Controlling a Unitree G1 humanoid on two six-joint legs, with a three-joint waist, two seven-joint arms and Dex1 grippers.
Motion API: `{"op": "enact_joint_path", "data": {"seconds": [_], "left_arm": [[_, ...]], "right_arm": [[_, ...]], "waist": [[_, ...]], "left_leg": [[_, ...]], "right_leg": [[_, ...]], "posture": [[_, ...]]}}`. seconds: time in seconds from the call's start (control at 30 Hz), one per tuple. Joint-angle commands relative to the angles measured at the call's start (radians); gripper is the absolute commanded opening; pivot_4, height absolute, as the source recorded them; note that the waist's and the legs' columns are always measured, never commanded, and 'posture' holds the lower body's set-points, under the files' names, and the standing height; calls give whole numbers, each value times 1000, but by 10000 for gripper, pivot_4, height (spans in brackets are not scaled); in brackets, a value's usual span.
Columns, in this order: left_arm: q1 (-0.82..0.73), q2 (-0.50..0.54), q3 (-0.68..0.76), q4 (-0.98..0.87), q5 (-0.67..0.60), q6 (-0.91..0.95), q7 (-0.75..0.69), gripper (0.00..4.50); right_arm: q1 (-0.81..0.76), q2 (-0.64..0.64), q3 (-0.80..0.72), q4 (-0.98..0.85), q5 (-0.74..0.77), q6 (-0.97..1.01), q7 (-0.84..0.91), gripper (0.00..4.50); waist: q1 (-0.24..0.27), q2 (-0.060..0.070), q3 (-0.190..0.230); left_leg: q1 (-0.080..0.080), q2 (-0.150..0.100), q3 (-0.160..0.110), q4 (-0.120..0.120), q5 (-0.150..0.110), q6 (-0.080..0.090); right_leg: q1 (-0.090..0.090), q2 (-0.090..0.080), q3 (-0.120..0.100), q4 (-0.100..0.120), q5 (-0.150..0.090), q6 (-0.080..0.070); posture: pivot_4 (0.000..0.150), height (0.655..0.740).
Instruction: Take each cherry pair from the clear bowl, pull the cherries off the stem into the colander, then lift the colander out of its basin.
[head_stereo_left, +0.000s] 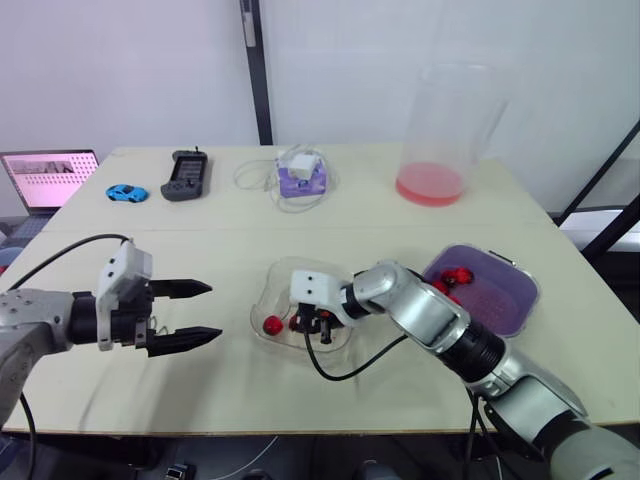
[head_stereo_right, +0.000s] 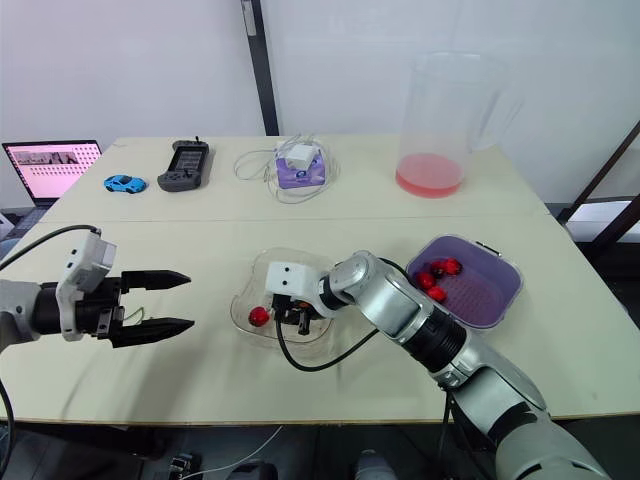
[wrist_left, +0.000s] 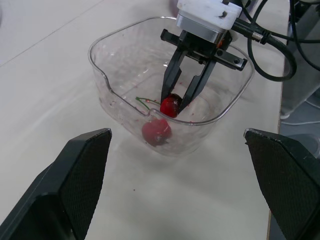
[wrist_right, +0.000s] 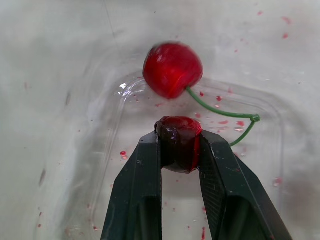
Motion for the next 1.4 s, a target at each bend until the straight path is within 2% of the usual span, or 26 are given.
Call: {"op": "enact_joint_path", "data": {"seconds": [0.03, 0.23, 0.33, 0.43, 0.6, 0.77, 1.03, 1.37, 1.4], "left_arm": [[-39, -16, 9, -7, -31, 7, 17, 45000], [-128, -63, 11, 22, -100, 67, 58, 45000], [-227, -112, 1, 58, -151, 120, 113, 45000], [-343, -189, -22, 117, -160, 163, 220, 45000], [-473, -323, -68, 144, -174, 208, 347, 45000], [-556, -442, -134, 174, -100, 181, 474, 45000], [-616, -624, -195, 218, 14, 80, 623, 45000], [-632, -683, -217, 236, 34, 68, 620, 45000], [-633, -689, -217, 234, 32, 69, 619, 42419]], "right_arm": [[-33, -42, -71, -98, -26, -140, 16, 6451], [-2, -148, -123, -175, -81, -406, 49, 6451], [14, -190, -143, -156, -202, -634, -46, 6451], [43, -180, -185, -124, -257, -694, -129, 6451], [66, -176, -198, -82, -455, -796, -298, 6451], [108, -124, -205, -115, -581, -761, -390, 6451], [164, -62, -219, -219, -733, -677, -411, 6451], [180, -50, -246, -261, -759, -656, -369, 6451], [182, -50, -248, -264, -759, -656, -366, 6374]], "waist": [[2, 0, 0], [1, 0, 0], [2, 0, 0], [5, -1, 0], [6, -1, -1], [4, -1, -1], [4, -2, -1], [11, -2, -1], [12, -2, -1]], "left_leg": [[0, 0, 0, 0, 0, 0], [0, 0, 0, 0, 0, 0], [0, 0, 0, 1, 0, 0], [0, 0, 0, 1, 0, 0], [0, -1, 0, 2, 0, -1], [0, -1, 0, 2, 3, -5], [0, -1, 0, 2, 4, -6], [0, -1, 0, 2, 4, -7], [0, -1, 0, 2, 4, -7]], "right_leg": [[0, 0, 0, 0, 0, 0], [0, 0, 0, 0, 0, 0], [0, 0, 0, 0, 0, 0], [1, 0, 0, 0, 0, 0], [1, -1, 0, 1, 0, 0], [1, -1, 0, 1, 0, 0], [1, -1, 0, 1, 0, 0], [1, -1, 0, 1, 0, 0], [1, -1, 0, 1, 0, 0]], "posture": [[1500, 7332], [1500, 7332], [1500, 7332], [1500, 7332], [1500, 7332], [1500, 7332], [1500, 7332], [1500, 7332], [1500, 7332]]}}
